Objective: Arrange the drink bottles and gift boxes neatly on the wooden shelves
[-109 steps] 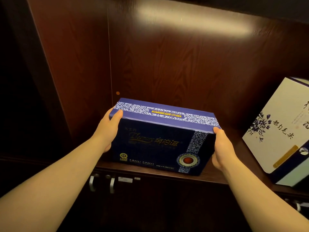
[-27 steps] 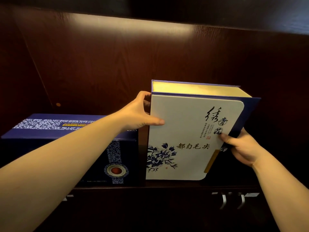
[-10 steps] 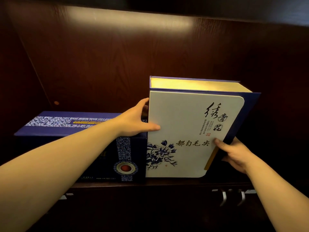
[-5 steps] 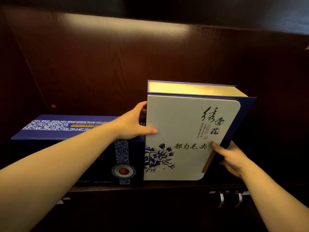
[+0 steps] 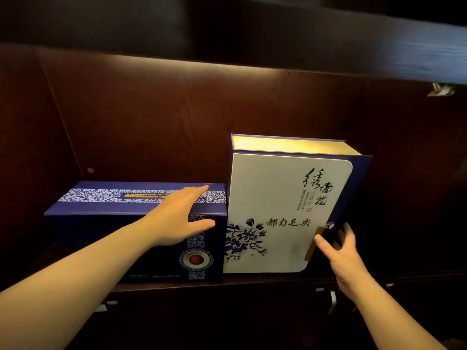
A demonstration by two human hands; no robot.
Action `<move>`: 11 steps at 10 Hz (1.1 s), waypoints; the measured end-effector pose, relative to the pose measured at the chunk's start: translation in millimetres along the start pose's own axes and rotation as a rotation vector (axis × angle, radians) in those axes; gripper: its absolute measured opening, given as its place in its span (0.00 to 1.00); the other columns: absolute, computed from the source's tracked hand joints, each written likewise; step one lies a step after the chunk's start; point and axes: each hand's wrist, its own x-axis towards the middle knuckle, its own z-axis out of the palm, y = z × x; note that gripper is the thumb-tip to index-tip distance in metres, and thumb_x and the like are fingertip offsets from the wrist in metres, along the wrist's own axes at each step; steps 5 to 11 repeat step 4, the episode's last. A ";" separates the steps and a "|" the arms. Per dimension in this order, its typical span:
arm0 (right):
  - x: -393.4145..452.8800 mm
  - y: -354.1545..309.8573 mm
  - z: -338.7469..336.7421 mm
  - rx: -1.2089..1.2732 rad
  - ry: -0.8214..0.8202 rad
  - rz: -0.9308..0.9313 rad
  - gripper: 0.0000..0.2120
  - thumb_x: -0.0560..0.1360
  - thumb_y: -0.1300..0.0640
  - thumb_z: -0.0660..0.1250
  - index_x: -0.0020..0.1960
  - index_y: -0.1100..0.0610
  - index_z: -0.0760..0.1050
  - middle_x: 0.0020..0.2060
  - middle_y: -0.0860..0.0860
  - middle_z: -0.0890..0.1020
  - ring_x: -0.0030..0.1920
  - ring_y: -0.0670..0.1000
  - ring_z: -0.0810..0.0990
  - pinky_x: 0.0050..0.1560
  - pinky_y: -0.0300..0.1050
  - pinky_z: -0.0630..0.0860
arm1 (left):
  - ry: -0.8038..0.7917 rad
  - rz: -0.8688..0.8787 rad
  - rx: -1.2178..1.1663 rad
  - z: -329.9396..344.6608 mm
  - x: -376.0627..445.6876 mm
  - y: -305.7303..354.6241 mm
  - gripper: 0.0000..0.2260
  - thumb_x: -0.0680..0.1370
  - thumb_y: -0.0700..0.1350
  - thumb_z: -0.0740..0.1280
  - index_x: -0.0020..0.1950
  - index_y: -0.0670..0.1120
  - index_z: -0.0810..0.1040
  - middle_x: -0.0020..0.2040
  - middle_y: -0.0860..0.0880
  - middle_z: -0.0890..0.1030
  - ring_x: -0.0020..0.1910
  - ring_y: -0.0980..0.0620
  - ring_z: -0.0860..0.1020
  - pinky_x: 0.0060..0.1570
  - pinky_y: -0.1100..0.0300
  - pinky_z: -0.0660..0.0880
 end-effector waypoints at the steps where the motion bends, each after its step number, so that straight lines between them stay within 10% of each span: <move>1: -30.8 1.9 4.8 -0.094 0.015 0.007 0.48 0.74 0.51 0.75 0.83 0.46 0.46 0.82 0.53 0.54 0.80 0.57 0.57 0.76 0.58 0.60 | 0.133 -0.001 0.054 -3.1 -19.1 -10.8 0.34 0.78 0.60 0.67 0.80 0.50 0.60 0.78 0.49 0.67 0.75 0.46 0.65 0.72 0.48 0.64; 3: -77.9 2.8 6.7 -0.305 -0.066 -0.010 0.48 0.74 0.46 0.74 0.83 0.46 0.47 0.82 0.49 0.53 0.80 0.55 0.57 0.74 0.57 0.62 | 0.355 -0.028 0.060 4.3 -56.2 -15.6 0.28 0.78 0.58 0.65 0.73 0.43 0.72 0.68 0.43 0.77 0.68 0.39 0.72 0.66 0.44 0.68; 11: -97.2 -4.2 8.6 -0.426 -0.095 -0.048 0.47 0.74 0.44 0.73 0.83 0.47 0.48 0.82 0.48 0.53 0.79 0.55 0.58 0.74 0.58 0.63 | 0.376 -0.036 0.150 11.2 -80.1 -16.0 0.32 0.76 0.62 0.60 0.72 0.43 0.73 0.66 0.43 0.78 0.66 0.38 0.74 0.63 0.42 0.71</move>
